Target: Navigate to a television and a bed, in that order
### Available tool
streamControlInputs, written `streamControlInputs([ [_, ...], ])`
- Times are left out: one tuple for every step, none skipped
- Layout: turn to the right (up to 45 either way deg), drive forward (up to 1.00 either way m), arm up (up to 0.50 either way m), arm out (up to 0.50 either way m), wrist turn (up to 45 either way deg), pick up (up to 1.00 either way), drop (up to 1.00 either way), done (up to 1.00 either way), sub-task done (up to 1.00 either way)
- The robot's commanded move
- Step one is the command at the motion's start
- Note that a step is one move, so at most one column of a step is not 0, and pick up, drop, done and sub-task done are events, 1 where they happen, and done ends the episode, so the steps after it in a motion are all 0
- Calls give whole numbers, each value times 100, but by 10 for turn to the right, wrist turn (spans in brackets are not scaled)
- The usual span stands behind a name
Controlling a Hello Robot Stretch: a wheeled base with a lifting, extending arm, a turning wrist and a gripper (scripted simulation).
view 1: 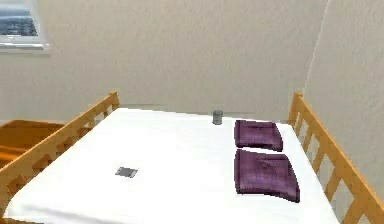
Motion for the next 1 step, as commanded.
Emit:
streamControlInputs([
  [0,0,0,0,0,0,0,100,0],
])
